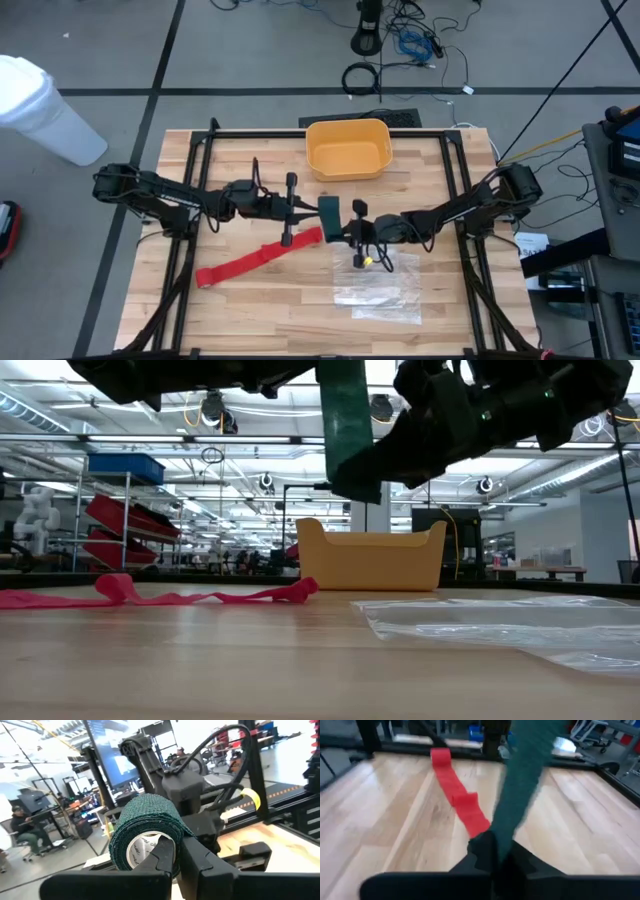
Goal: Roll bandage
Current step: Roll the green bandage
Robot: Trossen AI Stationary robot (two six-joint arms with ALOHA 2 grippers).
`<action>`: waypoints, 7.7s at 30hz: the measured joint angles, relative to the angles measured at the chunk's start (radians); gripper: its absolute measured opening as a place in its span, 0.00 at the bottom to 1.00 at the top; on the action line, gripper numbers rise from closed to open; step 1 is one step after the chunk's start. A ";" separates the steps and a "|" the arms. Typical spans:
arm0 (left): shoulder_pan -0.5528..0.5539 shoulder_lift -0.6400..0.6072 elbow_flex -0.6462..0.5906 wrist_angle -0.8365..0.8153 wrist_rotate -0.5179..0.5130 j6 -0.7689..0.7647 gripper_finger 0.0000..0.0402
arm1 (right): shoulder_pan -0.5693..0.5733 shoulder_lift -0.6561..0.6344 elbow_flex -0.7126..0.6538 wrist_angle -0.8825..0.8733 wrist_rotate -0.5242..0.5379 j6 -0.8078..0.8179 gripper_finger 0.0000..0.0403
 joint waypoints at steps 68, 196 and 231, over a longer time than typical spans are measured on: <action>-0.015 0.092 0.001 -0.186 -0.045 -0.021 0.03 | 0.119 -0.055 0.043 0.200 0.175 -0.780 0.23; -0.142 -0.012 0.003 -0.067 -0.230 -0.020 0.03 | -0.008 -0.011 -0.193 0.702 -0.122 0.207 0.16; -0.142 -0.002 0.003 -0.030 -0.319 -0.011 0.03 | -0.094 -0.012 -0.140 0.682 -0.147 0.244 0.28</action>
